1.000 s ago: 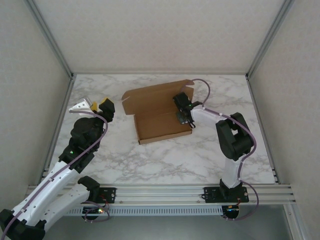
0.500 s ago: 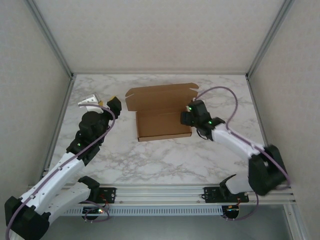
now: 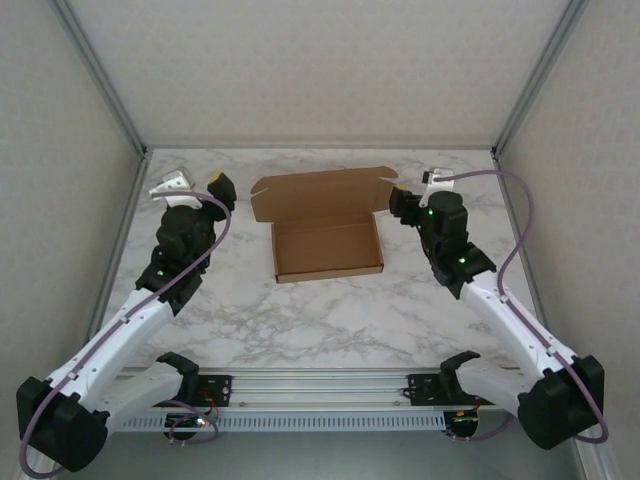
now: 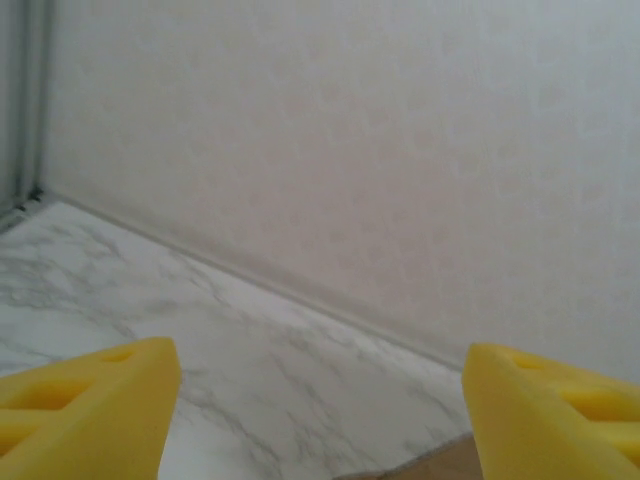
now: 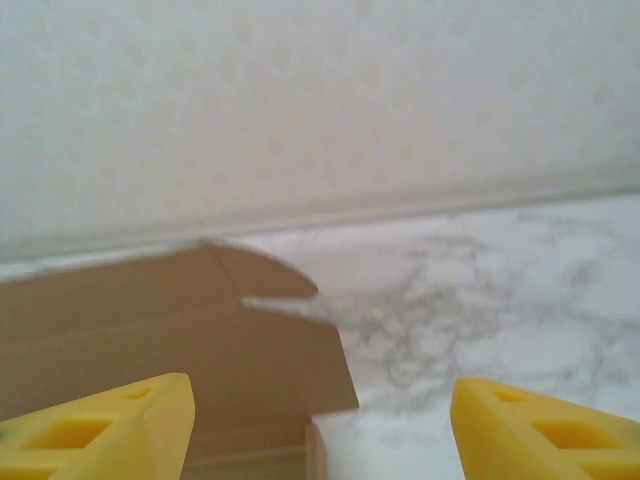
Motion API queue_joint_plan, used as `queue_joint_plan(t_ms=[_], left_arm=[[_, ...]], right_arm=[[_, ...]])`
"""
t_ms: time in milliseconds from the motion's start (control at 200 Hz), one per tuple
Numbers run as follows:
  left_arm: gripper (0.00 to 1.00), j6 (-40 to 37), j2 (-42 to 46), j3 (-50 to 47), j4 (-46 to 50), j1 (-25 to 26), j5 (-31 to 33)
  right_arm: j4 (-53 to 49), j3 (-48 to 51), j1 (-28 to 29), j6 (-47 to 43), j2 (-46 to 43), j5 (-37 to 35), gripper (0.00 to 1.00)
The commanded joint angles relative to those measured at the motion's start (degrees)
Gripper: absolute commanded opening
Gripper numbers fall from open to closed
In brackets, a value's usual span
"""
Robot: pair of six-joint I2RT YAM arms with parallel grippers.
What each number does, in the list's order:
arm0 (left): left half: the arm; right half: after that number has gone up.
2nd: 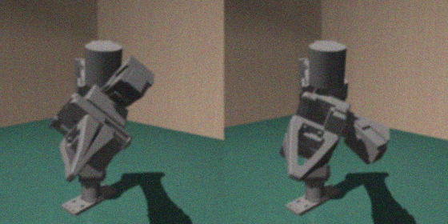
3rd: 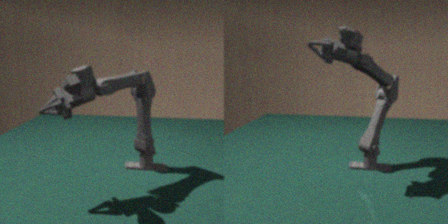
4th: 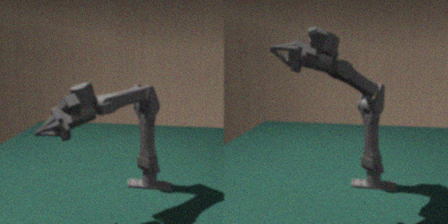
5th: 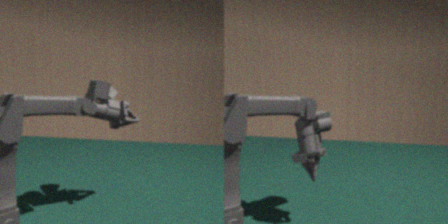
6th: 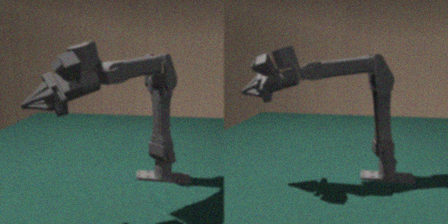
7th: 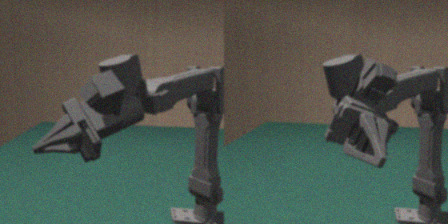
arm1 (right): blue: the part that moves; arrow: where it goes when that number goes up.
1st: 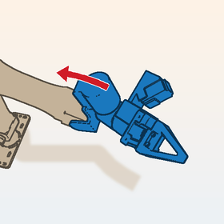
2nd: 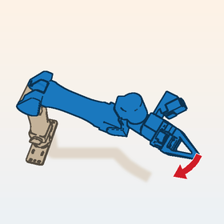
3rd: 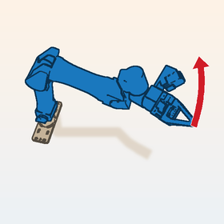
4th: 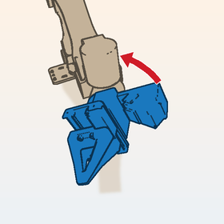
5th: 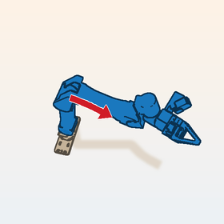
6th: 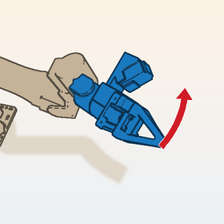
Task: Fold the paper box
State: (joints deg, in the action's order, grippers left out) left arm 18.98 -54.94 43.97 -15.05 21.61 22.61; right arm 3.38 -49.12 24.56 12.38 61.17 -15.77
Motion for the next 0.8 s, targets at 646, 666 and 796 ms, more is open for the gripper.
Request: queue_joint_plan(t_ms=[646, 666, 796], left_arm=[[0.77, -22.2, -9.9, -18.2, -24.2, -8.7, -31.2], [0.77, -22.0, -10.1, -18.0, -24.1, -8.6, -32.4], [0.76, -23.4, -12.3, -16.4, -22.7, -8.7, -32.9]], right_arm=[[17.1, 1.6, -19.2, -32.3, 18.2, 50.9, 0.75], [16.1, 1.2, -19.1, -33.1, 18.7, 51.3, 0.75], [18.4, 0.0, -19.4, -32.6, 21.9, 49.3, 0.76]])
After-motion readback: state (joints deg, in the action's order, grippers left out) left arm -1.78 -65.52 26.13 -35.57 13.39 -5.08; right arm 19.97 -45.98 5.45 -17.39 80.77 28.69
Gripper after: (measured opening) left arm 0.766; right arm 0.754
